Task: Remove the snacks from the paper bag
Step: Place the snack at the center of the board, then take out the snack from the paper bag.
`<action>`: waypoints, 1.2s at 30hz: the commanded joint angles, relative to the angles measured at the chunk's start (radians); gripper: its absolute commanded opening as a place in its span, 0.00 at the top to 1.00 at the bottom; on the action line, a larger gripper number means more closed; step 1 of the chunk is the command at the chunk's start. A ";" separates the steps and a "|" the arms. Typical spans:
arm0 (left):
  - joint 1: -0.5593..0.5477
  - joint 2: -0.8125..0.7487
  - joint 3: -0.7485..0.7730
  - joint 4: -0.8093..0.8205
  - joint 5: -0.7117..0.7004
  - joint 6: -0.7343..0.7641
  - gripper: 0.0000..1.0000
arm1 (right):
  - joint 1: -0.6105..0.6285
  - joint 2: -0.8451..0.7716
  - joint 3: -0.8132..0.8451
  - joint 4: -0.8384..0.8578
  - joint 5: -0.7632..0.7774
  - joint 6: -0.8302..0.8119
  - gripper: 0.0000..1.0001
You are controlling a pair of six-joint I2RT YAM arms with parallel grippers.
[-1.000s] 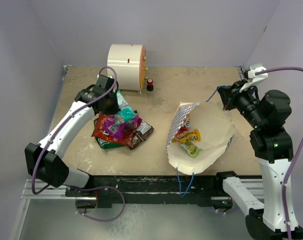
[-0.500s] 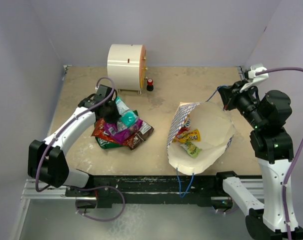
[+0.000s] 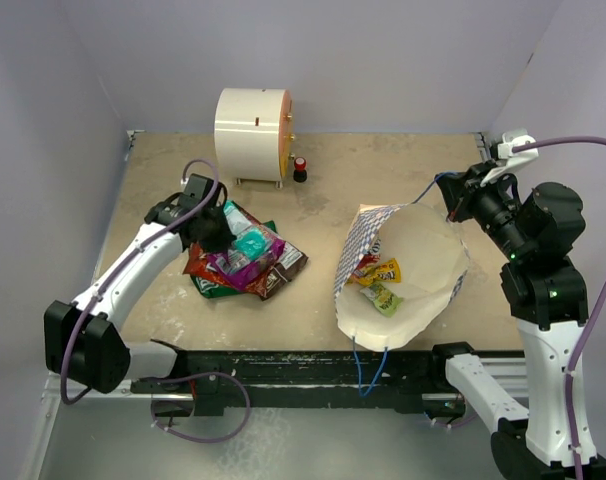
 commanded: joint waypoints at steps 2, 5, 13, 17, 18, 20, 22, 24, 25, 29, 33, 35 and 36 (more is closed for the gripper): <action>0.003 -0.041 -0.043 -0.042 0.022 -0.046 0.94 | 0.004 -0.013 0.006 0.062 0.014 0.006 1.00; 0.004 0.000 -0.054 -0.002 0.012 -0.025 0.86 | 0.003 -0.014 0.007 0.063 0.009 0.008 1.00; 0.003 -0.008 0.024 -0.085 -0.035 -0.042 0.55 | 0.004 -0.020 0.015 0.067 0.005 0.024 1.00; 0.002 -0.081 0.113 -0.168 -0.036 -0.026 0.41 | 0.004 -0.020 0.015 0.070 -0.002 0.031 1.00; 0.000 -0.104 0.126 -0.180 -0.024 -0.026 0.41 | 0.004 -0.021 0.014 0.069 -0.001 0.031 1.00; -0.010 -0.157 0.132 -0.181 0.028 -0.061 0.39 | 0.003 -0.025 0.011 0.070 -0.001 0.031 1.00; -0.076 -0.212 0.104 -0.118 0.077 -0.104 0.38 | 0.004 -0.026 0.005 0.071 -0.003 0.031 1.00; -0.233 -0.249 0.093 -0.025 0.032 -0.135 0.36 | 0.004 -0.027 0.000 0.071 -0.007 0.030 1.00; -0.318 -0.255 0.094 0.024 -0.003 -0.134 0.35 | 0.004 -0.025 -0.002 0.071 -0.009 0.029 1.00; -0.633 -0.209 0.177 0.117 -0.182 -0.015 0.31 | 0.004 -0.023 -0.001 0.070 -0.017 0.029 1.00; -0.919 -0.133 0.275 0.217 -0.393 0.187 0.29 | 0.004 -0.019 -0.004 0.068 -0.033 0.037 1.00; -1.040 -0.079 0.299 0.275 -0.440 0.322 0.28 | 0.004 -0.016 -0.002 0.069 -0.036 0.041 1.00; -1.078 -0.046 0.316 0.320 -0.442 0.388 0.29 | 0.004 -0.012 0.000 0.071 -0.037 0.043 1.00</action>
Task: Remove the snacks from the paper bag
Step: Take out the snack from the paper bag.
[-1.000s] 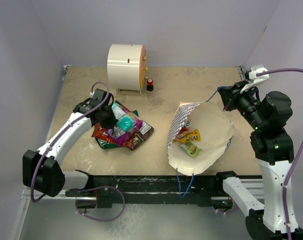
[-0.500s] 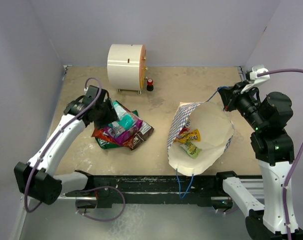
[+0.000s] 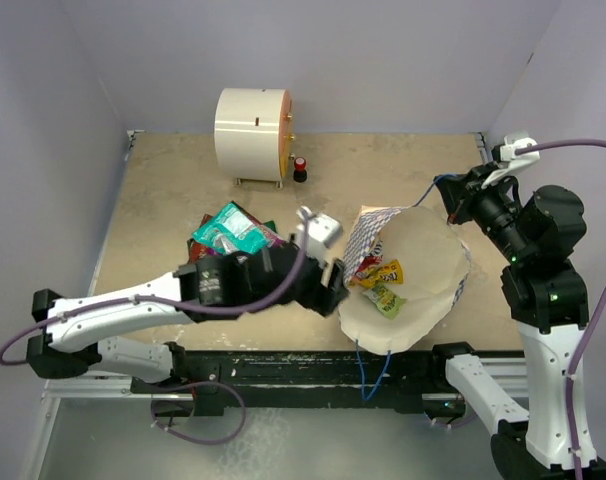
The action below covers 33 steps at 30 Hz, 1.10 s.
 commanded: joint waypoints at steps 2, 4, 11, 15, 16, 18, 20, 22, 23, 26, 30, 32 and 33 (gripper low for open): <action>-0.208 0.149 0.125 0.236 -0.144 0.390 0.30 | 0.004 0.000 0.011 0.076 -0.027 0.031 1.00; -0.222 0.234 0.160 0.262 -0.137 0.443 0.30 | 0.003 0.006 0.020 0.076 -0.031 0.036 1.00; -0.221 0.495 0.251 0.303 -0.155 0.654 0.45 | 0.004 0.010 0.049 0.052 -0.044 0.030 1.00; -0.177 0.628 0.345 0.230 -0.167 0.677 0.59 | 0.004 -0.001 0.053 0.038 -0.038 0.024 1.00; -0.153 0.655 0.373 0.204 -0.160 0.667 0.62 | 0.003 -0.002 0.053 0.035 -0.035 0.023 1.00; -0.126 0.695 0.405 0.173 -0.157 0.658 0.65 | 0.004 -0.007 0.053 0.029 -0.031 0.022 1.00; -0.100 0.717 0.405 0.185 -0.150 0.669 0.65 | 0.003 -0.010 0.055 0.028 -0.030 0.023 1.00; -0.080 0.750 0.425 0.175 -0.161 0.694 0.63 | 0.005 -0.012 0.056 0.026 -0.030 0.024 1.00; -0.073 0.771 0.453 0.158 -0.187 0.707 0.59 | 0.004 -0.013 0.055 0.025 -0.031 0.025 1.00; -0.058 0.832 0.512 0.142 -0.270 0.777 0.43 | 0.004 -0.013 0.057 0.023 -0.032 0.026 1.00; -0.039 0.921 0.605 0.128 -0.351 0.854 0.30 | 0.004 -0.007 0.066 0.019 -0.034 0.026 1.00; -0.027 0.956 0.646 0.115 -0.357 0.870 0.26 | 0.004 -0.001 0.073 0.013 -0.037 0.026 1.00; -0.021 0.975 0.666 0.101 -0.363 0.871 0.24 | 0.004 0.001 0.076 0.010 -0.039 0.026 1.00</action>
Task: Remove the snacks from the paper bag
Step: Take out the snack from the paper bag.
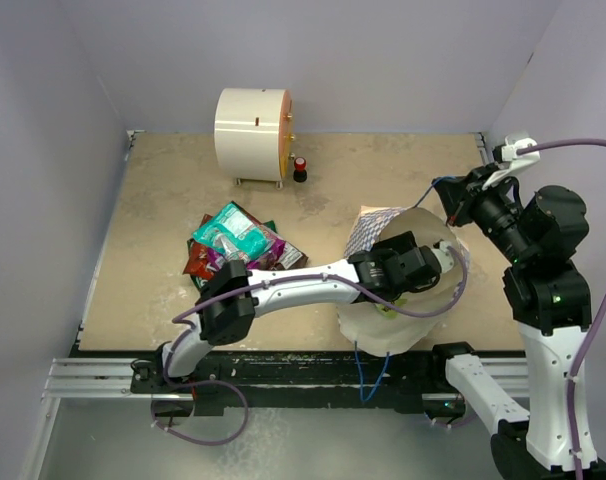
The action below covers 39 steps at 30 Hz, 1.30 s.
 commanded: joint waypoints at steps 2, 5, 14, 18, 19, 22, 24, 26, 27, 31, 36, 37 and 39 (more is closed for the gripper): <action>0.025 0.081 0.126 -0.039 -0.115 0.093 0.20 | 0.004 0.005 0.066 0.033 -0.019 0.002 1.00; 0.032 0.109 0.125 -0.025 -0.167 0.133 0.16 | 0.004 0.010 0.073 0.029 -0.022 0.002 1.00; 0.065 0.190 0.148 -0.074 -0.213 0.111 0.16 | 0.003 0.014 0.091 0.008 -0.025 -0.015 1.00; 0.068 0.194 0.148 -0.095 -0.211 0.085 0.30 | 0.004 0.007 0.087 0.008 -0.023 -0.016 1.00; 0.068 0.195 0.151 -0.105 -0.208 0.078 0.37 | 0.004 0.005 0.085 0.009 -0.024 -0.013 1.00; 0.069 0.196 0.163 -0.138 -0.188 0.061 0.54 | 0.004 -0.001 0.079 0.014 -0.023 -0.006 1.00; 0.069 0.188 0.171 -0.156 -0.173 0.047 0.63 | 0.004 -0.008 0.078 0.013 -0.019 -0.004 1.00; 0.068 0.179 0.183 -0.173 -0.148 0.030 0.72 | 0.004 -0.013 0.071 0.015 -0.016 -0.002 1.00; 0.068 0.174 0.190 -0.182 -0.137 0.019 0.78 | 0.004 -0.016 0.068 0.017 -0.015 -0.002 1.00; 0.055 0.148 0.242 -0.235 -0.089 -0.026 0.92 | 0.004 -0.021 0.064 0.022 -0.013 0.004 1.00; 0.017 0.062 0.265 -0.258 -0.038 -0.055 0.97 | 0.004 -0.019 0.059 0.035 -0.014 0.006 1.00; 0.011 0.040 0.263 -0.262 -0.019 -0.066 0.98 | 0.004 -0.017 0.056 0.038 -0.014 0.008 1.00; 0.007 -0.015 0.260 -0.281 0.037 -0.098 1.00 | 0.004 -0.014 0.056 0.044 -0.014 0.008 1.00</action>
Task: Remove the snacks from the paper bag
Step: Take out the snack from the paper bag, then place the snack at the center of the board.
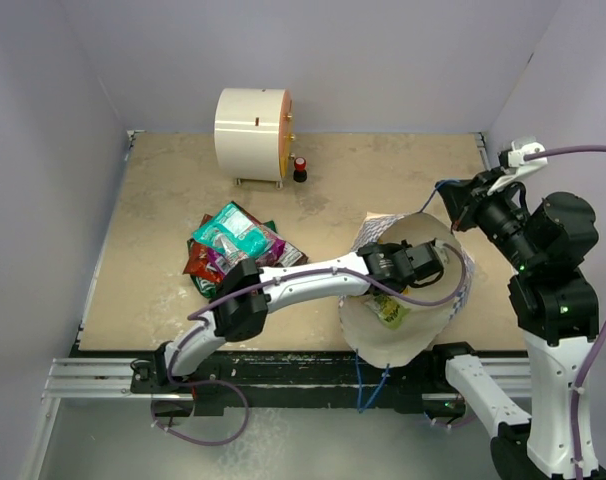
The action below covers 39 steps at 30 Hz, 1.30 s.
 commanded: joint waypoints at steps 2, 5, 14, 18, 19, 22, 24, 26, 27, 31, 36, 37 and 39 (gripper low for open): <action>-0.027 -0.230 0.036 -0.031 0.137 -0.099 1.00 | 0.004 0.002 0.021 0.104 -0.009 0.011 1.00; -0.028 -0.325 -0.019 -0.008 0.213 -0.124 1.00 | 0.005 0.009 0.014 0.117 -0.007 0.008 1.00; -0.030 -0.654 -0.240 0.165 0.522 -0.159 1.00 | 0.003 0.040 -0.014 0.169 -0.020 0.001 1.00; -0.029 -0.810 -0.332 0.267 0.690 -0.171 1.00 | 0.003 0.060 -0.020 0.190 -0.026 -0.007 1.00; -0.028 -0.841 -0.350 0.291 0.724 -0.175 1.00 | 0.004 0.066 -0.023 0.198 -0.033 -0.005 1.00; -0.028 -0.911 -0.368 0.330 0.761 -0.197 1.00 | 0.004 0.087 -0.026 0.215 -0.048 -0.004 1.00; -0.028 -0.954 -0.369 0.347 0.720 -0.217 1.00 | 0.004 0.098 -0.027 0.219 -0.050 -0.004 1.00; -0.027 -0.999 -0.378 0.359 0.628 -0.230 1.00 | 0.004 0.104 -0.029 0.223 -0.052 -0.005 1.00; -0.023 -1.021 -0.381 0.355 0.561 -0.239 1.00 | 0.003 0.105 -0.032 0.223 -0.053 -0.006 1.00; 0.038 -1.083 -0.367 0.271 0.177 -0.309 1.00 | 0.004 0.110 -0.030 0.212 -0.053 -0.017 1.00; 0.244 -1.145 -0.397 0.126 -0.014 -0.451 1.00 | 0.004 0.104 -0.028 0.197 -0.041 -0.025 1.00; 0.293 -1.149 -0.409 0.085 -0.001 -0.481 1.00 | 0.003 0.102 -0.028 0.194 -0.038 -0.025 1.00; 0.390 -1.133 -0.429 -0.006 0.019 -0.550 1.00 | 0.004 0.100 -0.025 0.189 -0.036 -0.027 1.00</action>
